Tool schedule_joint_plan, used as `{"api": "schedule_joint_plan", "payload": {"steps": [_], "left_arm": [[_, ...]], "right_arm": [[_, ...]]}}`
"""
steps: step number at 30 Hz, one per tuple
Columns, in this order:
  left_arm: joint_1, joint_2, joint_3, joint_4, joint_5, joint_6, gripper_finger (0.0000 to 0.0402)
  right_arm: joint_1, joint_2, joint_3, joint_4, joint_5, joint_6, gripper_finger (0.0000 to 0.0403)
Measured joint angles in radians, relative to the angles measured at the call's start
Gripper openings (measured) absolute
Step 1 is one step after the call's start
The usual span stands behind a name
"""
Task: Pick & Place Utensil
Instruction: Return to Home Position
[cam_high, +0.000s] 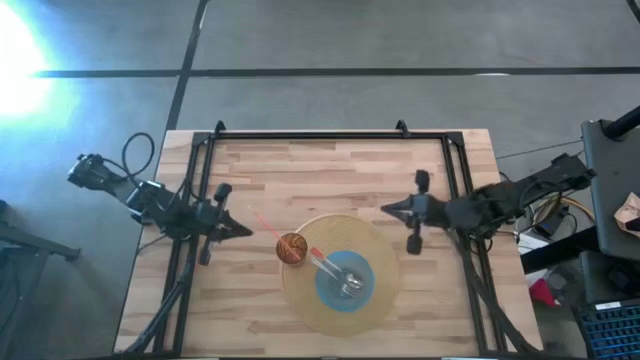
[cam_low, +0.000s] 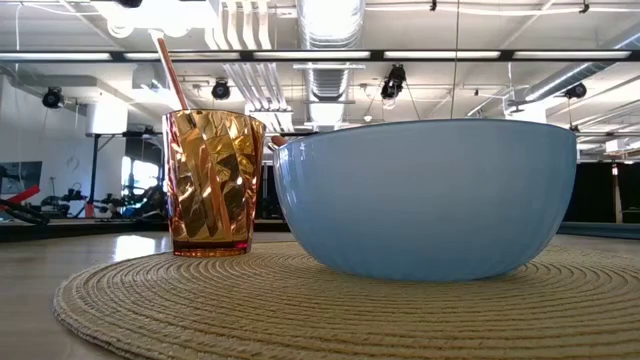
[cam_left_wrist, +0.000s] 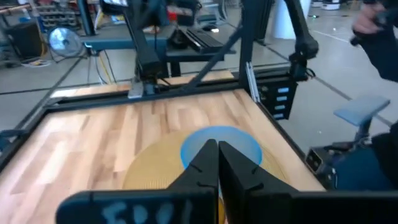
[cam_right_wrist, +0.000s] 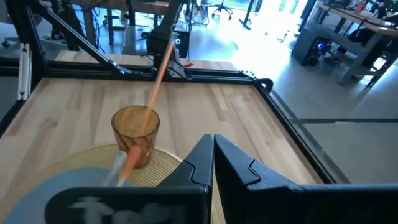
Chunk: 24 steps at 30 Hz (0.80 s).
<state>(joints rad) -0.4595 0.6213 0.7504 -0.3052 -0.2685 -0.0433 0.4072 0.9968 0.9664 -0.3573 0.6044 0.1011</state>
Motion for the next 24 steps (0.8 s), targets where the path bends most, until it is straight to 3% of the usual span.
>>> {"api": "schedule_joint_plan", "payload": {"steps": [12, 24], "left_arm": [[0.0, -0.267, -0.291, 0.078, 0.121, -0.053, 0.0001], [0.0, -0.536, -0.516, 0.162, 0.121, -0.037, 0.0]], "right_arm": [[0.025, -0.355, -0.185, -0.065, 0.0, 0.152, 0.0008], [0.029, -0.524, -0.376, -0.037, 0.0, 0.121, 0.0008]]}}
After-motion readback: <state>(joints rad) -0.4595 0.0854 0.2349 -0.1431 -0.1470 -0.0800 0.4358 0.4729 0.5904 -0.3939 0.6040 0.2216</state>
